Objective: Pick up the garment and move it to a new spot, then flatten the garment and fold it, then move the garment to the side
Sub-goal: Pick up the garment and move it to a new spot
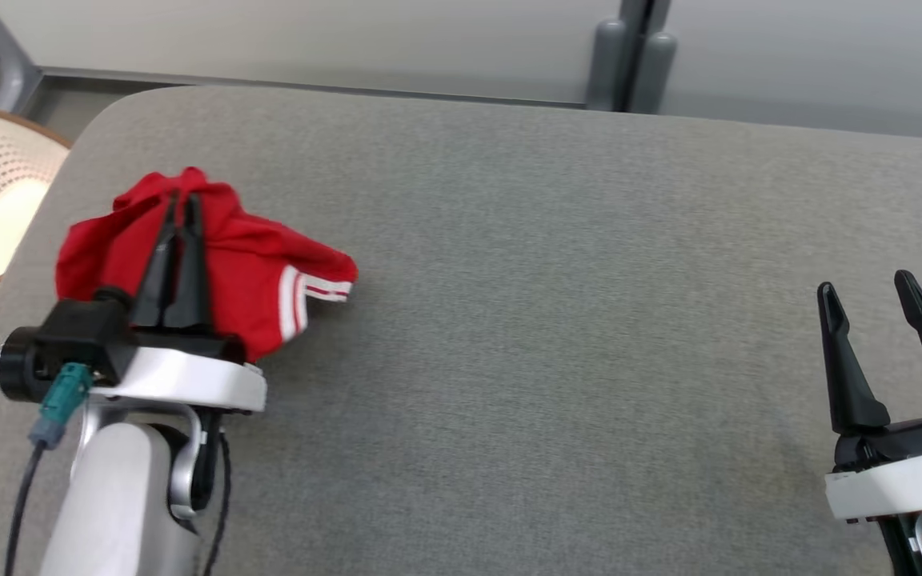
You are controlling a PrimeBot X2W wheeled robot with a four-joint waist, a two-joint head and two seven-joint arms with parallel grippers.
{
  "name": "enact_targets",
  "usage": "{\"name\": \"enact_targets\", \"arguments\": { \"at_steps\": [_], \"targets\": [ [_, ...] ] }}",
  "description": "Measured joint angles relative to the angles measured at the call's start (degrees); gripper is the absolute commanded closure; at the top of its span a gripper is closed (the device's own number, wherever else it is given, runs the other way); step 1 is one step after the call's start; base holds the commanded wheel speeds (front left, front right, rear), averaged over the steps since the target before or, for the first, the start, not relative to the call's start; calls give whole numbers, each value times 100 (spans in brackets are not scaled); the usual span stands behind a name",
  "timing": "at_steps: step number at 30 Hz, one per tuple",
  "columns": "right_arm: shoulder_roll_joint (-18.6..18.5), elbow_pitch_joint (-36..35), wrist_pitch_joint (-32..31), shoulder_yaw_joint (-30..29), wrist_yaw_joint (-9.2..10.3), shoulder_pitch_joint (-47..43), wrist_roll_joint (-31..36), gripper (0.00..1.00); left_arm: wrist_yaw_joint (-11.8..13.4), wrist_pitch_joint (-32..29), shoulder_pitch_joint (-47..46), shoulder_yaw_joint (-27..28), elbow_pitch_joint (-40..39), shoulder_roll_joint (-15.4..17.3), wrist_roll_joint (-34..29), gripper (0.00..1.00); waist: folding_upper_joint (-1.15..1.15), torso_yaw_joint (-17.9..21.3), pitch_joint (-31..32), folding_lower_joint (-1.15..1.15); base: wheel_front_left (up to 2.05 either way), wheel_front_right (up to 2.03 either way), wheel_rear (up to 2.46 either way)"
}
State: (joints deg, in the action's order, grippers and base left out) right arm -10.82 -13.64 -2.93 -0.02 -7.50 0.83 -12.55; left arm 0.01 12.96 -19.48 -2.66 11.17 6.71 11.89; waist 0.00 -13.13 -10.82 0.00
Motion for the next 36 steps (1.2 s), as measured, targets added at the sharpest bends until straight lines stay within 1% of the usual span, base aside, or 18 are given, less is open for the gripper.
{"name": "enact_targets", "arguments": {
  "at_steps": [3,5,10,11,13,19,20,22,26,27,28,32,36],
  "targets": [
    [30,-3,18,12,0,1,-2,0,-2,-267,174,-263,-571,-55,-90,100,0,199,12,0,0,0,0],
    [49,-12,45,38,0,21,-12,0,-55,-461,268,-447,-837,-67,-124,100,0,363,-10,0,0,0,0],
    [137,0,160,20,1,92,-53,0,-268,-832,146,-1160,-1089,-236,-143,100,0,857,-181,0,0,0,0],
    [171,26,205,38,1,134,-62,0,-324,-842,69,-1310,-1078,-261,-114,100,0,972,-229,0,0,0,0],
    [235,85,296,129,1,199,-104,0,-354,-943,-70,-1588,-995,-307,-144,100,0,1224,-327,0,0,0,0],
    [408,412,610,336,1,261,-167,0,-547,-1170,-385,-2541,-475,-366,-240,100,0,2065,-669,0,0,0,0],
    [460,538,730,360,1,270,-204,0,-602,-1218,-463,-2843,-322,-388,-227,100,0,2324,-803,0,0,0,0],
    [514,645,840,383,1,277,-245,0,-622,-1232,-537,-3059,-148,-393,-172,100,0,2559,-940,0,0,0,0],
    [588,826,1010,412,1,363,-291,0,-632,-1154,-691,-3282,175,-391,-60,100,0,2910,-1224,0,0,0,0],
    [589,871,1053,414,1,380,-291,0,-632,-1088,-723,-3310,224,-389,-37,43,0,2971,-1284,0,0,0,0],
    [594,909,1061,413,1,385,-291,0,-631,-1011,-755,-3356,257,-385,33,0,0,3023,-1336,0,0,0,0],
    [599,984,1106,371,1,394,-270,0,-588,-650,-849,-3535,248,-392,233,0,0,3063,-1363,0,0,0,0],
    [531,980,1093,277,1,400,-221,0,-448,-320,-909,-3541,131,-390,326,0,0,2875,-1215,0,0,0,0]
  ]
}}
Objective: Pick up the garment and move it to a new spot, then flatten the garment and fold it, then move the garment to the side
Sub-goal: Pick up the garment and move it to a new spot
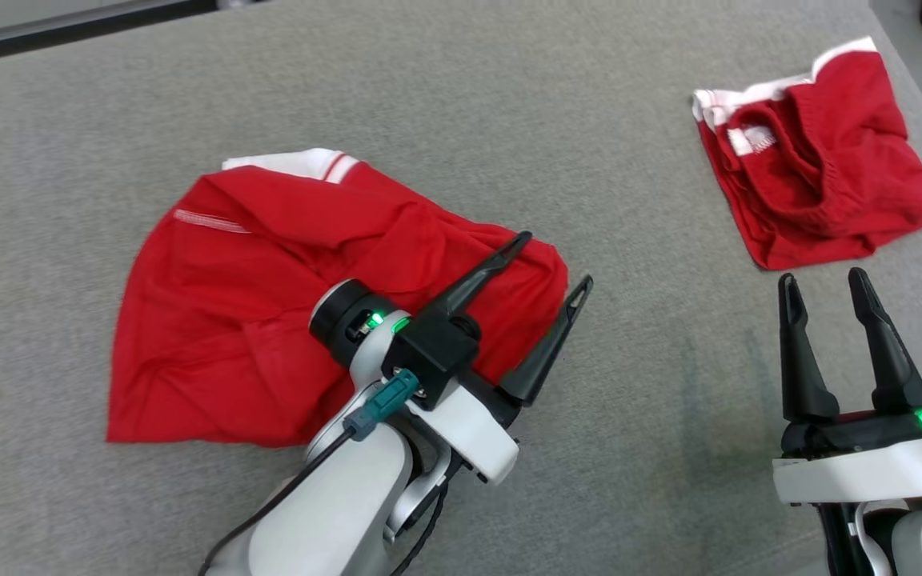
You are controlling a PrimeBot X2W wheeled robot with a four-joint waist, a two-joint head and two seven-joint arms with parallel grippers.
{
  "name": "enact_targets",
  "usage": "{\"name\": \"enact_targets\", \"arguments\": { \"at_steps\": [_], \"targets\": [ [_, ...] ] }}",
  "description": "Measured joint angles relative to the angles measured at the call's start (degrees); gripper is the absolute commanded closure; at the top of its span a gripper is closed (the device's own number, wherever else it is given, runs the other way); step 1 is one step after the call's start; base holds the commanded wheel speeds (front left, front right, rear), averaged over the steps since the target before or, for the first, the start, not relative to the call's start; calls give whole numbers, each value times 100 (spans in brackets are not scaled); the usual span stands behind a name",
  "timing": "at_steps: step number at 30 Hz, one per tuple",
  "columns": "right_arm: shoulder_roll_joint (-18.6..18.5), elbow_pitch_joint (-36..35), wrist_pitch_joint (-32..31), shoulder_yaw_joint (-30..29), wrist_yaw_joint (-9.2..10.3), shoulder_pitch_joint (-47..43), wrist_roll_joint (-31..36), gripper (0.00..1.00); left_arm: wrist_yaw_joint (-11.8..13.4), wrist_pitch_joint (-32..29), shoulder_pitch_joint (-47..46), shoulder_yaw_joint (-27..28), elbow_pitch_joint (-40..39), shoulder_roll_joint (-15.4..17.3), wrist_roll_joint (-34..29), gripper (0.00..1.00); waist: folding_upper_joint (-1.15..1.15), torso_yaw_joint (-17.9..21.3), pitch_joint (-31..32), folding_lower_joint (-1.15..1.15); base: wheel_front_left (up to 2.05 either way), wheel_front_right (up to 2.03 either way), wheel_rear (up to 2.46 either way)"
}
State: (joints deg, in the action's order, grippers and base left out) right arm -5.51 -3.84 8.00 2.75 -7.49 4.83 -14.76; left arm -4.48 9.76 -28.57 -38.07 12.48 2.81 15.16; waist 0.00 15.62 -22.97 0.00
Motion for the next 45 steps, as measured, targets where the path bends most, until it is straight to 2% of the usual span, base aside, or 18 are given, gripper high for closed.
{"name": "enact_targets", "arguments": {
  "at_steps": [5,10,16,21,27,35,45],
  "targets": [
    [-90,-57,-133,-25,0,-15,40,0,323,221,55,399,-124,60,167,0,0,-356,319,0,0,0,0],
    [-179,-130,-297,-25,0,-137,66,0,691,360,400,1058,-63,375,449,0,0,-721,667,0,0,0,0],
    [-261,-257,-489,-157,0,-320,67,0,959,476,881,1853,-44,765,764,0,0,-1175,993,0,0,0,0],
    [-286,-344,-636,-223,0,-487,70,0,1009,514,1372,2452,-74,1040,998,0,0,-1505,1214,0,0,0,0],
    [-323,-358,-745,-246,0,-642,66,0,921,524,1895,2785,-224,1246,1068,0,0,-1729,1477,0,0,0,0],
    [-343,-321,-853,-250,0,-923,38,0,850,532,2404,2793,-321,1250,1045,0,0,-1786,1820,0,0,0,0],
    [-358,-325,-942,-308,0,-1330,5,0,909,443,2865,2629,-453,1241,964,0,0,-1806,2314,0,0,0,0]
  ]
}}
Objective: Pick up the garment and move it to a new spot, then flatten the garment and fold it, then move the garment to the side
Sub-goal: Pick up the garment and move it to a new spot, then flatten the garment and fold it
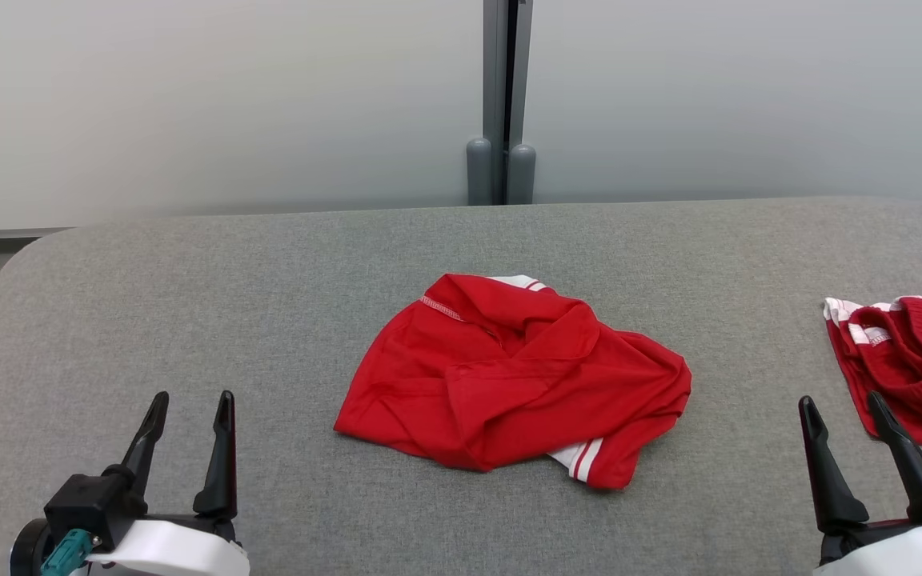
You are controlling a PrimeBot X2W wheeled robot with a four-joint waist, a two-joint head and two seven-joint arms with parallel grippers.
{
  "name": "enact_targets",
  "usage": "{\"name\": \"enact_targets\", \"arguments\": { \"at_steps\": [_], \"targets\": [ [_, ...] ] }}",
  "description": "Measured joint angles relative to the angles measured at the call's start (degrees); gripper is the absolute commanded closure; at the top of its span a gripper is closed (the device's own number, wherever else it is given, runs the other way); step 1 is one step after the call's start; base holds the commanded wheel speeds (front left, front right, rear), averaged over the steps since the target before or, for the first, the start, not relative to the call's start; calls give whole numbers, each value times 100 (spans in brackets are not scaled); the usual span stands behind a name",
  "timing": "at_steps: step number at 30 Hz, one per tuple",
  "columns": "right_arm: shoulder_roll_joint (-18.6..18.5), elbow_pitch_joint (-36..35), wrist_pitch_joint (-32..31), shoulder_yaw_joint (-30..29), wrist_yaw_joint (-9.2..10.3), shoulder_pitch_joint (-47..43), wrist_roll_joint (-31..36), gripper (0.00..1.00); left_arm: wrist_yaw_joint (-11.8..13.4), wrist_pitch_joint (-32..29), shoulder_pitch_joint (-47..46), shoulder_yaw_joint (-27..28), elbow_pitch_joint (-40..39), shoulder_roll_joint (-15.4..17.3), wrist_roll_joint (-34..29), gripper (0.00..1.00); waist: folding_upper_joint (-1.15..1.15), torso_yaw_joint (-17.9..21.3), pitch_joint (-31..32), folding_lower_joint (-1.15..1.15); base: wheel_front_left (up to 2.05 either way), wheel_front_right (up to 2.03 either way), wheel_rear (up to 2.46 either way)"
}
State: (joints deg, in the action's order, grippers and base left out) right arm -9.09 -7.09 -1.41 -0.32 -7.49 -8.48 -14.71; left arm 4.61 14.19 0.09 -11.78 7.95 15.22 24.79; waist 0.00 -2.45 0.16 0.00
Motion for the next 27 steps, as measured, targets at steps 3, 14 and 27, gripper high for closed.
{"name": "enact_targets", "arguments": {
  "at_steps": [3,14,27],
  "targets": [
    [23,-59,-47,-7,0,-37,3,0,34,-41,48,-25,-62,4,0,0,0,-4,21,0,0,0,0],
    [46,-110,-99,-12,0,-39,10,0,100,-148,73,-83,-212,40,-1,0,0,-3,-4,0,0,0,0],
    [96,-174,-120,-49,0,-32,45,0,124,-266,9,-257,-291,37,-21,0,0,-74,-65,0,0,0,0]
  ]
}}
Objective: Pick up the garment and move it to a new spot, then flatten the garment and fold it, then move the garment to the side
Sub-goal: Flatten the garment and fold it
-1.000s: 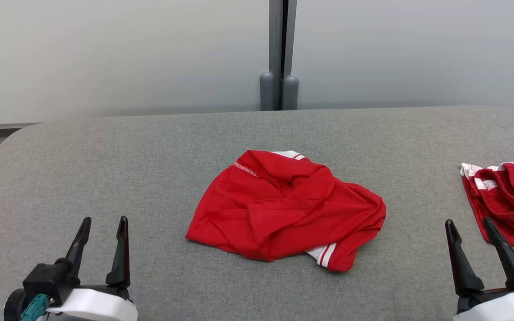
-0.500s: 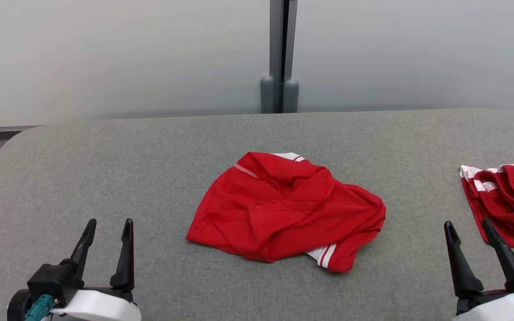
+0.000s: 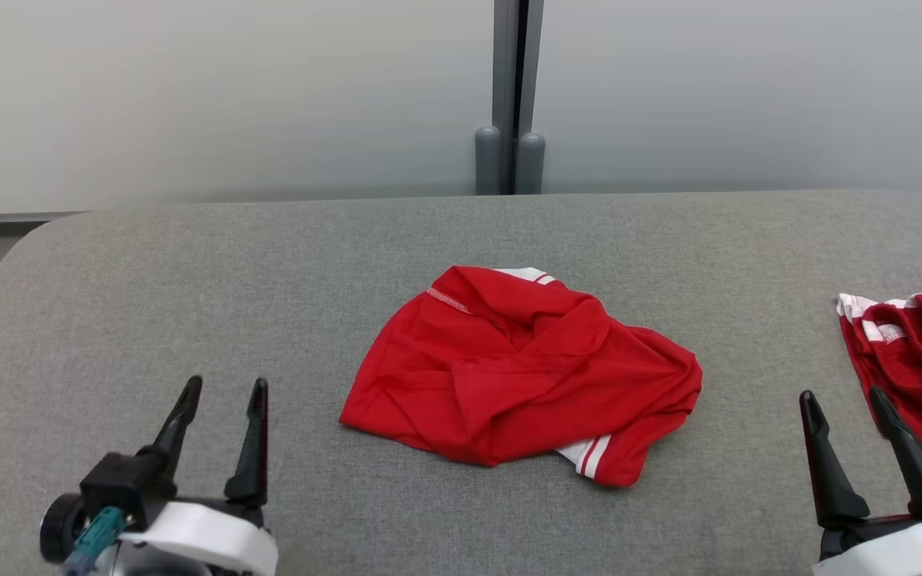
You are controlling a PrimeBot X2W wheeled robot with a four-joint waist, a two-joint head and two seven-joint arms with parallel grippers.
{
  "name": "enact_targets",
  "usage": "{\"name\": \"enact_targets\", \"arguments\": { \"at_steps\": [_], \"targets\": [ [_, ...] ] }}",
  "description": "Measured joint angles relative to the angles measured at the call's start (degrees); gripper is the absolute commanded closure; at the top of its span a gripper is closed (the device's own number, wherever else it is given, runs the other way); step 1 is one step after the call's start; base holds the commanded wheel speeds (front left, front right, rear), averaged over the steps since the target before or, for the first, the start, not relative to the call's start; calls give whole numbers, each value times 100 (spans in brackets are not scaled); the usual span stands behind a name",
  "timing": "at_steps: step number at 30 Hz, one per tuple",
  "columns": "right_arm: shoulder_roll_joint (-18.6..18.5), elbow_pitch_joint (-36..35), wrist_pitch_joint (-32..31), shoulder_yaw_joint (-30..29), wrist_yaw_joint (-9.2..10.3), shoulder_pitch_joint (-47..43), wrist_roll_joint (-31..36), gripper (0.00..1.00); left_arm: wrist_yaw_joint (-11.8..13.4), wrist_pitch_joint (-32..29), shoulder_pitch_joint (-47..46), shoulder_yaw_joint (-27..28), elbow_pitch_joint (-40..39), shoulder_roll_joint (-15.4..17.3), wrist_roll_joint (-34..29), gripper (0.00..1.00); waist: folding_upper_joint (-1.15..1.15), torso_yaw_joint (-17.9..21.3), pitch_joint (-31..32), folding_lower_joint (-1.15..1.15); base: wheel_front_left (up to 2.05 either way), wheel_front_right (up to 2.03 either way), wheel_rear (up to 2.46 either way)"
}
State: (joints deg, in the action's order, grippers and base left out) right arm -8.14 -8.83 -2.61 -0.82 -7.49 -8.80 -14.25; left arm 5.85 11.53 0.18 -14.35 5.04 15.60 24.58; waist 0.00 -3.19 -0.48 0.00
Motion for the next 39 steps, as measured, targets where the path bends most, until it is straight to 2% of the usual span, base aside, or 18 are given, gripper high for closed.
{"name": "enact_targets", "arguments": {
  "at_steps": [3,9,13,18,27,28,29,30,35,39],
  "targets": [
    [15,-77,-21,-4,0,46,3,0,-132,-91,-336,-220,-20,-63,-66,0,0,8,-96,0,0,0,0],
    [14,-127,-40,107,0,288,3,0,-813,-563,-1472,-1006,493,-427,-145,0,0,176,-486,0,0,0,0],
    [40,-83,18,194,0,453,-29,0,-1051,-922,-1991,-1288,1115,-609,-76,0,0,407,-726,0,0,0,0],
    [104,74,136,227,0,540,-55,0,-1211,-1448,-2517,-1552,1958,-654,41,0,0,711,-1028,0,0,0,0],
    [131,243,319,281,0,737,-119,0,-1298,-2175,-3070,-1904,2753,-379,382,0,0,1082,-1385,0,0,0,0],
    [136,250,342,270,0,747,-122,0,-1319,-2216,-3108,-1956,2738,-360,407,22,0,1093,-1405,0,0,0,0],
    [138,259,363,254,0,749,-136,0,-1321,-2237,-3126,-1980,2693,-350,489,67,0,1094,-1415,0,0,0,0],
    [138,265,365,242,0,749,-143,0,-1323,-2269,-3128,-2020,2641,-325,567,100,0,1089,-1420,0,0,0,0],
    [142,279,396,174,0,760,-202,0,-1328,-2265,-3138,-2184,2332,-85,677,100,0,998,-1429,0,0,0,0],
    [146,270,397,131,0,768,-221,0,-1311,-1992,-3147,-2125,2026,-15,676,100,0,894,-1407,0,0,0,0]
  ]
}}
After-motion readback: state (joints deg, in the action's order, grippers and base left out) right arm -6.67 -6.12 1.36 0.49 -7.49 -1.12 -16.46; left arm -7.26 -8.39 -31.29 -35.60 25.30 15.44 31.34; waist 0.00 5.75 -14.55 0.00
